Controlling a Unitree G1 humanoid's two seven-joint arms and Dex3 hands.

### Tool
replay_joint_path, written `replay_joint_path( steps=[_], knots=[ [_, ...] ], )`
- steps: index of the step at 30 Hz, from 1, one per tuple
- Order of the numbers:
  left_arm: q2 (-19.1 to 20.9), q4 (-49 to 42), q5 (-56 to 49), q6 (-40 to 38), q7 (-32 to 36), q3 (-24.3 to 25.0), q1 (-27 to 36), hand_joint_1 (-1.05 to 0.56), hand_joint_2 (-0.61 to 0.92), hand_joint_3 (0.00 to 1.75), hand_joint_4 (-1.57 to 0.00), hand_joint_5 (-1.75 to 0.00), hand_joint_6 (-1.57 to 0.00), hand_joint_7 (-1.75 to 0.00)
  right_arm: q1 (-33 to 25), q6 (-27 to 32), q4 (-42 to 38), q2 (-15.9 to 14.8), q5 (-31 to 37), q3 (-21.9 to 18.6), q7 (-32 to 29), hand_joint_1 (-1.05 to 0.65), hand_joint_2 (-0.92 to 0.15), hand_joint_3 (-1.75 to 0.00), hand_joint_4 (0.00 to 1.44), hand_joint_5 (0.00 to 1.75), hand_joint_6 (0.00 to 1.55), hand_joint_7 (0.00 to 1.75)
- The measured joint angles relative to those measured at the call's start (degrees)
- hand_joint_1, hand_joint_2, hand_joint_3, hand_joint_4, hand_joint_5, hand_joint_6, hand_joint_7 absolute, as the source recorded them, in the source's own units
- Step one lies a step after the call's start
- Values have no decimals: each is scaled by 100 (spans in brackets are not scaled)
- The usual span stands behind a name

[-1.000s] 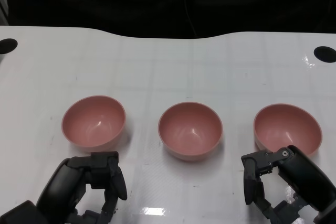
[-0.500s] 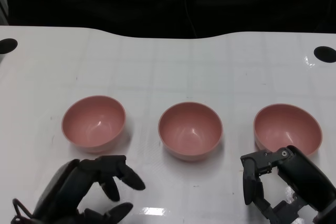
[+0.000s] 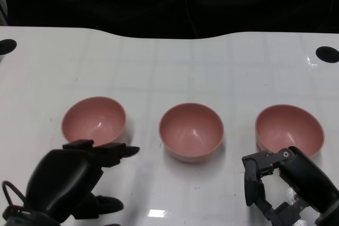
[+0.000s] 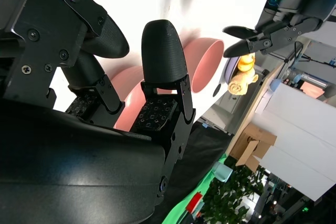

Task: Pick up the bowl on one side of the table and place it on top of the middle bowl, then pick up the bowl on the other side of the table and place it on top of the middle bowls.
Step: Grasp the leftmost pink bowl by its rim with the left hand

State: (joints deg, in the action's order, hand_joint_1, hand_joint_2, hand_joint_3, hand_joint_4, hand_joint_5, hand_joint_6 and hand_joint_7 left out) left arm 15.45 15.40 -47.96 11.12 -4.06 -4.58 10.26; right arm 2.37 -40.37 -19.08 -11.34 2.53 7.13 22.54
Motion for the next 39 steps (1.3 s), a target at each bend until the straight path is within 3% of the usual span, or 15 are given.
replay_joint_path(
  steps=[7, 12, 18, 29, 37, 39],
  knots=[
    [33, -1, -946, -618, 309, -306, -392, -57, 82, 0, -35, -76, -56, -6, 51, -89, -63, 21, 5, 7, -29, 5, 1, -175, 108, 163, 103, 140],
    [-158, -281, -1594, -1279, 524, -681, -804, -60, 80, 0, -28, -88, -55, -5, 51, -91, -61, 21, 29, 12, -50, 4, 2, -175, 108, 163, 103, 140],
    [-275, -961, -2243, -2028, 554, -1157, -1368, -60, 81, 1, -26, -87, -53, -5, 44, -88, -47, 21, 56, 44, -93, 5, 0, -175, 108, 163, 102, 139],
    [-519, -2309, -2458, -3162, 373, -1807, -2268, -60, 84, 0, -48, -59, -56, -1, 58, -106, -53, 18, 63, 68, -93, 6, 3, -175, 108, 163, 103, 139],
    [-513, -2462, -2372, -3464, 345, -2033, -2420, -60, 84, 0, -51, -54, -56, -1, 67, -175, -99, 18, 62, 71, -93, 6, 3, -175, 109, 162, 103, 138],
    [-558, -2825, -2356, -3592, 317, -2110, -2596, -55, 90, 6, -63, -55, -55, 0, 68, -173, -92, 16, 67, 73, -97, 5, 2, -175, 109, 163, 103, 138]
  ],
)
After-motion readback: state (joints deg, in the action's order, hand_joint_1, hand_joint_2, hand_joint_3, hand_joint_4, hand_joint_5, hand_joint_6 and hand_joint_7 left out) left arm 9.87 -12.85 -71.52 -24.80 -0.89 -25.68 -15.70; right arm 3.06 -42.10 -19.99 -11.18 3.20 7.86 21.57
